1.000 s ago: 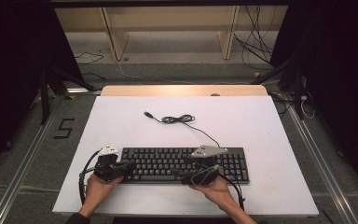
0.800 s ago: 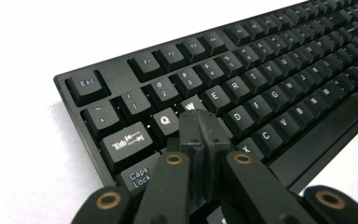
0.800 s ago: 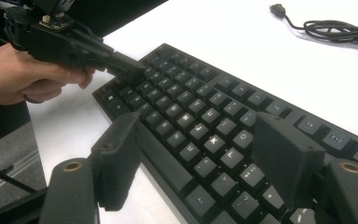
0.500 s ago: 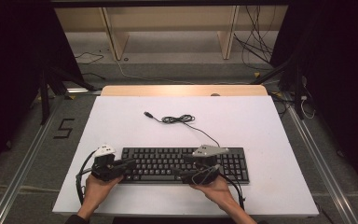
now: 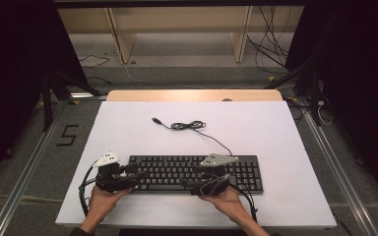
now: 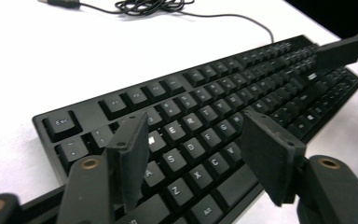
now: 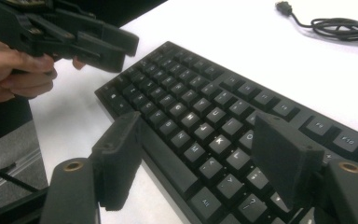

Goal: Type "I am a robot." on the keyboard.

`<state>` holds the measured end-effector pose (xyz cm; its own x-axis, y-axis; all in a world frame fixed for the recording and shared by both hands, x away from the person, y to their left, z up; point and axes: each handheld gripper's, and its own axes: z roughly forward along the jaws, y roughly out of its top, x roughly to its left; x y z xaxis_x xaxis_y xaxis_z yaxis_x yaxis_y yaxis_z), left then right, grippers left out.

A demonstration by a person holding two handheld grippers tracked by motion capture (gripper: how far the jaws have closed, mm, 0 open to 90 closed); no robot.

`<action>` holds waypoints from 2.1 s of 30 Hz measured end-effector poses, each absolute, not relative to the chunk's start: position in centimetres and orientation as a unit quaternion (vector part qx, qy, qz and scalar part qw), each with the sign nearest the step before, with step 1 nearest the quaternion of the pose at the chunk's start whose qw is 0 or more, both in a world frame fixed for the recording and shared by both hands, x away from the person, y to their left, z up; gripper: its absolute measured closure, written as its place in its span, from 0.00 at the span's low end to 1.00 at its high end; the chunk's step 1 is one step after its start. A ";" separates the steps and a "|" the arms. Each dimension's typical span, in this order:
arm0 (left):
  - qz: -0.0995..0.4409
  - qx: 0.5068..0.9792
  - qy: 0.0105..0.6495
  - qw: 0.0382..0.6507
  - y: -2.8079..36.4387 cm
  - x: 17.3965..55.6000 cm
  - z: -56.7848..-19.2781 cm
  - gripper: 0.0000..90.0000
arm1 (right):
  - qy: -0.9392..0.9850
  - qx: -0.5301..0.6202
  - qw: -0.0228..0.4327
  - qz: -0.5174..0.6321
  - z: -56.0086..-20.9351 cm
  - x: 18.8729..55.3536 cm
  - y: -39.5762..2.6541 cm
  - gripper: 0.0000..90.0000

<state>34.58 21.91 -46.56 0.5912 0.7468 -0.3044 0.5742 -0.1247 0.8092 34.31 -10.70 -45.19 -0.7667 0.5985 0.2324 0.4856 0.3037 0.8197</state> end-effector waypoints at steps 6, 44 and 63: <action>0.087 0.738 0.442 0.502 22.0 34.4 -46.4 0.39 | 0.810 0.330 0.056 0.482 -45.5 34.2 -10.2 0.45; 0.104 0.723 0.439 0.522 22.1 34.0 -45.9 0.31 | 0.856 0.311 0.047 0.410 -48.2 34.5 -7.0 1.00; 0.104 0.724 0.440 0.521 22.0 34.1 -46.0 0.30 | 0.841 0.317 0.050 0.436 -47.5 34.5 -7.5 1.00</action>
<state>34.08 22.01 -45.98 0.5919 0.7452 -0.3071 0.5282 -0.0709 0.8462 34.52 -7.50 -47.46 -0.7939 0.5767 0.1926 0.4894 0.4182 0.7653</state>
